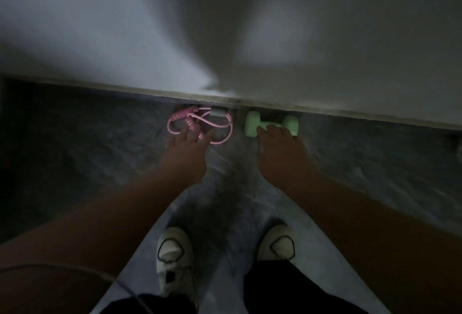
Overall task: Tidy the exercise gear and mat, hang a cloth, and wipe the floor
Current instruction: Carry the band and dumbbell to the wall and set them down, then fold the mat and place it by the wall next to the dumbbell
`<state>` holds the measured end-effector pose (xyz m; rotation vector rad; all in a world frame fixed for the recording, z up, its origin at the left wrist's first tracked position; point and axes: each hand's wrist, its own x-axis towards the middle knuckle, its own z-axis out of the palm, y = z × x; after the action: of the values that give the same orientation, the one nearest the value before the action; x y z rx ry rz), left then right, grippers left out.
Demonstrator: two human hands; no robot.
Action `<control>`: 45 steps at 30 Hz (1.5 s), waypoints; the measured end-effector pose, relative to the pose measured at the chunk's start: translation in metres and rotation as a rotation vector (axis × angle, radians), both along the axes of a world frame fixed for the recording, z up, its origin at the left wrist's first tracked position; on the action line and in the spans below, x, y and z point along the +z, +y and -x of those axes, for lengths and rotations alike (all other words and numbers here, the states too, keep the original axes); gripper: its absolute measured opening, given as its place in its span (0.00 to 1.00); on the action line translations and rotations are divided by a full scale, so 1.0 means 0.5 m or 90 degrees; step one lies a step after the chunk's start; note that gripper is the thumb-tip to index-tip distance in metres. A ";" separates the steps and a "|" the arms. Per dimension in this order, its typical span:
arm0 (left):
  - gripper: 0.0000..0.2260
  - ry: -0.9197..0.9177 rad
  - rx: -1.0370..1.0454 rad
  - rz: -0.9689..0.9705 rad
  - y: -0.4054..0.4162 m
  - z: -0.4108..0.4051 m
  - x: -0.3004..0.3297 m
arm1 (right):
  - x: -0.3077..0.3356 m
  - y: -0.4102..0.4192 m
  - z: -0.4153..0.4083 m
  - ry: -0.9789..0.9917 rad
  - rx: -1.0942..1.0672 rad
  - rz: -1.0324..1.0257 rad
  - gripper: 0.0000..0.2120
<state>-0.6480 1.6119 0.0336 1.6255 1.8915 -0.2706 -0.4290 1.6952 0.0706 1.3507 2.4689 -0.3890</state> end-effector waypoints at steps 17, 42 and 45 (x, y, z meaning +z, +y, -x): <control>0.27 -0.043 0.131 -0.223 -0.114 0.118 1.283 | 1.240 -0.138 0.162 0.165 0.038 0.003 0.29; 0.29 0.402 0.840 -0.278 -0.696 -0.199 1.776 | 1.658 -0.382 0.312 0.393 0.803 -0.004 0.31; 0.29 0.448 0.952 -0.197 -0.793 -0.370 1.768 | 1.657 -0.521 0.241 0.379 0.934 0.032 0.32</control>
<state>-0.4629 1.2155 0.9178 -0.1724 3.1987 0.1413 -0.5496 1.4347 0.8991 -0.8811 3.0332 -0.4525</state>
